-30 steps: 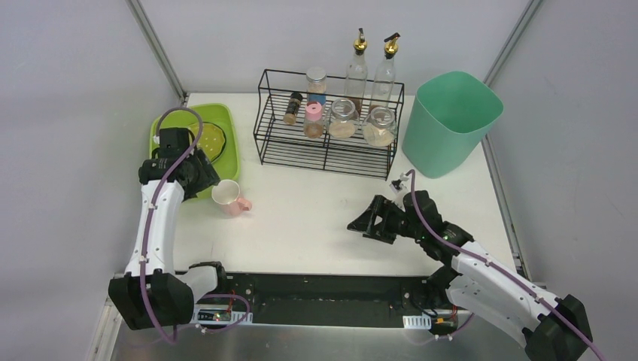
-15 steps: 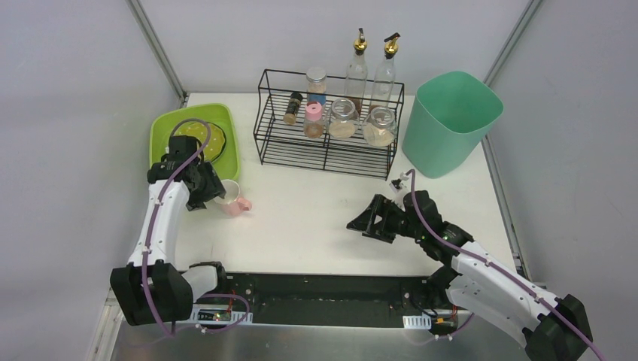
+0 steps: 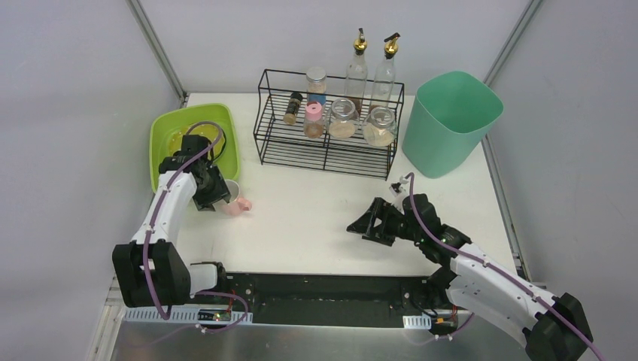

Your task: Clear the kitchen counter

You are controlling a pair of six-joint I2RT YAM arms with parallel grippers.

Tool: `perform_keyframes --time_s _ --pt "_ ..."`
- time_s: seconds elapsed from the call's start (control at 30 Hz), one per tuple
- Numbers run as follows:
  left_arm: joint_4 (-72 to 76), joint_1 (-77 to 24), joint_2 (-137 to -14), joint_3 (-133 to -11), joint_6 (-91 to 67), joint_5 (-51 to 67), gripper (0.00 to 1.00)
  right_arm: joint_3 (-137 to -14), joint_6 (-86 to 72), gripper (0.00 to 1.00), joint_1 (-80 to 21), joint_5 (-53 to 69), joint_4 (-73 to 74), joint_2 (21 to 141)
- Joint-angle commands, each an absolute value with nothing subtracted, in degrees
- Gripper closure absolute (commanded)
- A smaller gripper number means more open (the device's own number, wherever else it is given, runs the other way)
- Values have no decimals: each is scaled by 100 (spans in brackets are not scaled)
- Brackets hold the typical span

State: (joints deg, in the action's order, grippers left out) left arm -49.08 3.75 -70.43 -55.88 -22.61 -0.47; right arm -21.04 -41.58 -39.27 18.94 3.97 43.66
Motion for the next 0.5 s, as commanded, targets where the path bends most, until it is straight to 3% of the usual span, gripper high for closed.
perform_keyframes --time_s 0.0,0.3,0.47 --pt "-4948 298 -7221 -5699 -2287 -84 54 -2066 -4245 19 -3968 1949 91 4251" --pt "-4941 144 -7389 -5676 -2321 -165 76 -2018 -4288 19 -3984 1973 26 4215" --pt "-4961 22 -7336 -5694 -2358 -117 98 -2012 -4292 19 -3992 1971 88 4140"
